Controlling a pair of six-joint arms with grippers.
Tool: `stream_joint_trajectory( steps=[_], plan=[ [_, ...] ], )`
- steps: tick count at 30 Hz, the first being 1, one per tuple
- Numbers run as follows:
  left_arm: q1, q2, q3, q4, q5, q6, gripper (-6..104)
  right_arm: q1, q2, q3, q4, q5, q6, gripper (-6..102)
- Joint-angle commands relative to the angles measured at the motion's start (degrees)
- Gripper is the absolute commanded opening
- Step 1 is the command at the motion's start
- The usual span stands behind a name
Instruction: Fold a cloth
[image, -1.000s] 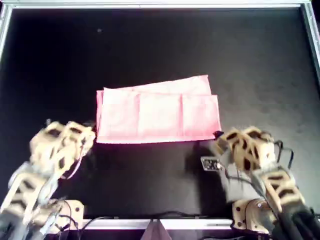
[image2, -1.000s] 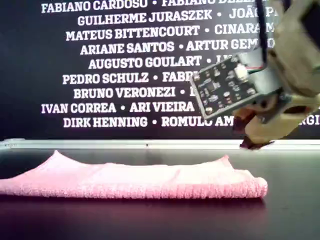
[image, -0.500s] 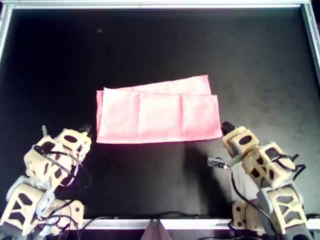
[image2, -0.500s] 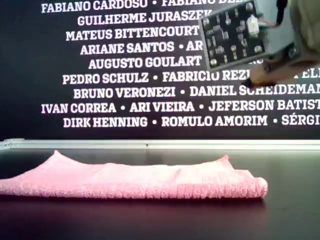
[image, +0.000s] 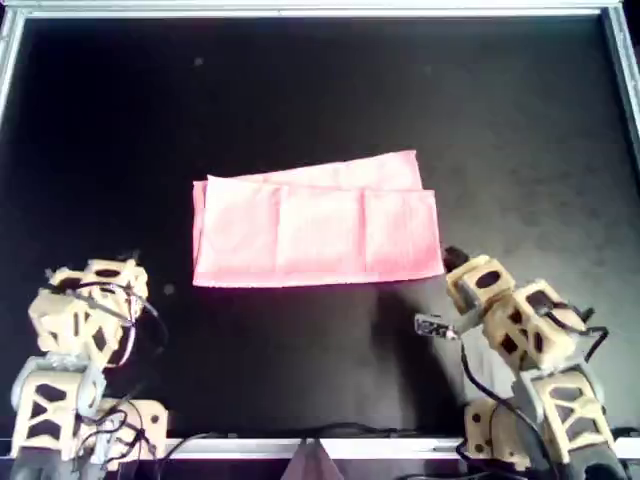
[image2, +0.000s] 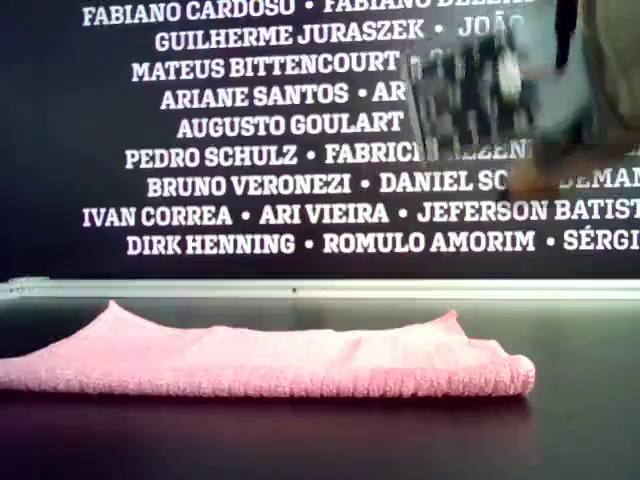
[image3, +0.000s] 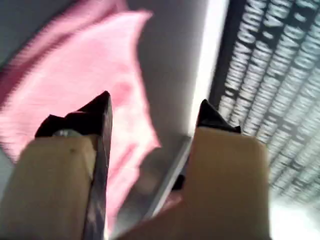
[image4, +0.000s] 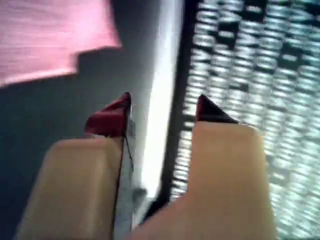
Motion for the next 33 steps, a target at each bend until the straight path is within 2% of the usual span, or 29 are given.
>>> stream_joint_trajectory(
  steps=[1, 5, 15, 19, 24, 33],
  plan=[
    [1.85, 0.97, 0.62, -0.88, -0.44, 0.18, 61, -0.35, -11.07, -2.55, -1.41, 0.26, 0.26, 60],
    [1.93, 0.97, 1.32, -0.88, -0.62, 0.18, 61, 0.18, -25.93, -9.14, -1.32, 0.18, 0.26, 67],
    [1.93, 0.97, 1.41, -0.88, -0.62, 0.18, 61, -0.35, -56.51, -24.7, -1.41, 0.18, 0.35, 68],
    [1.93, 0.97, 1.41, -0.88, -0.62, 0.26, 61, -0.44, -61.44, -30.15, -1.41, 0.26, 0.35, 70],
    [1.93, 0.97, 1.58, -0.88, -0.62, 0.26, 60, -0.44, -66.18, -34.72, -1.41, 0.26, 0.35, 80],
    [1.23, 0.97, 3.69, -0.88, -0.62, 0.26, 61, -0.44, -74.27, -39.81, -1.41, 0.26, 0.35, 80]
  ],
)
